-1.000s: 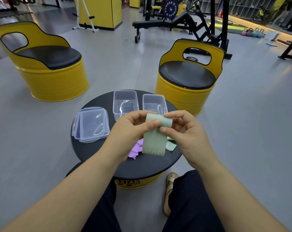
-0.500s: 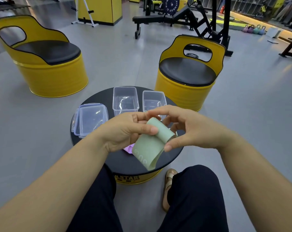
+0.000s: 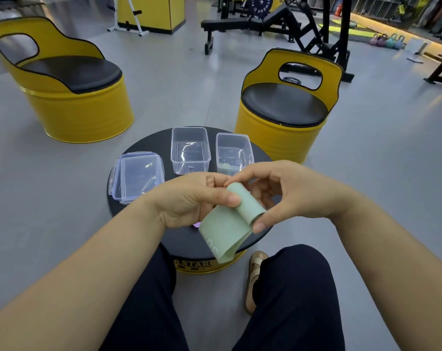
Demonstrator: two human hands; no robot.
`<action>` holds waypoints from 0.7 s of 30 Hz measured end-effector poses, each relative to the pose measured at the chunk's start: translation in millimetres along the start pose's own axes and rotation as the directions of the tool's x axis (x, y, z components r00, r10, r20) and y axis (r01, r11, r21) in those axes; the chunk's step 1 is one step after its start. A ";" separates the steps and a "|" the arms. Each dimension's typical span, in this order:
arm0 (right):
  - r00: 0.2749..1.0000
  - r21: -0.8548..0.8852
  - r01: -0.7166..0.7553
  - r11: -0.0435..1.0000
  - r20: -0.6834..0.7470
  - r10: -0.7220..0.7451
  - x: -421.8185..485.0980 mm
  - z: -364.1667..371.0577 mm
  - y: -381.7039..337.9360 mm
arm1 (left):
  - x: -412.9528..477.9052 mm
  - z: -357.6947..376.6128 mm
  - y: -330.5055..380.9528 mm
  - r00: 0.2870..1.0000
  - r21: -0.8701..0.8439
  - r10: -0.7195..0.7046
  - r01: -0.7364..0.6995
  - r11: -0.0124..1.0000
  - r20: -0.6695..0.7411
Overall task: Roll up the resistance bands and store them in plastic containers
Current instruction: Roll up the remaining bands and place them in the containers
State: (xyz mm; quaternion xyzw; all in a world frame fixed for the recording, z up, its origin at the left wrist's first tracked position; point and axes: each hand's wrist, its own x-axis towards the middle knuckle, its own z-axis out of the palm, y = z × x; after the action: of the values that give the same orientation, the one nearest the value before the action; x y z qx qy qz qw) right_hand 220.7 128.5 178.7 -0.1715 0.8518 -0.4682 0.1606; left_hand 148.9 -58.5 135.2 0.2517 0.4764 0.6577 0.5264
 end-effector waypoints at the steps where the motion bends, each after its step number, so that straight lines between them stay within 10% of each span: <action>1: 1.000 0.013 -0.003 1.000 -0.019 0.003 -0.2 0.3 0.0 | 0.2 0.3 -0.7 1.000 -0.006 0.002 -0.002 1.000 -0.004; 12: 0.991 0.337 0.120 0.934 -0.088 -0.096 -1.7 2.9 7.2 | -2.0 1.6 0.5 0.989 0.255 -0.032 0.068 0.965 -0.142; 21: 0.990 0.151 0.124 0.981 -0.083 -0.112 -4.6 -0.7 11.9 | -8.1 1.8 0.8 0.997 0.243 -0.023 0.041 0.969 -0.079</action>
State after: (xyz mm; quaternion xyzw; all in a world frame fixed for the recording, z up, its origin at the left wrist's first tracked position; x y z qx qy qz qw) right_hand 222.8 137.0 169.4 -0.1913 0.8063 -0.5480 0.1137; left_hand 152.6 -65.5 138.1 0.2816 0.5774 0.5945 0.4835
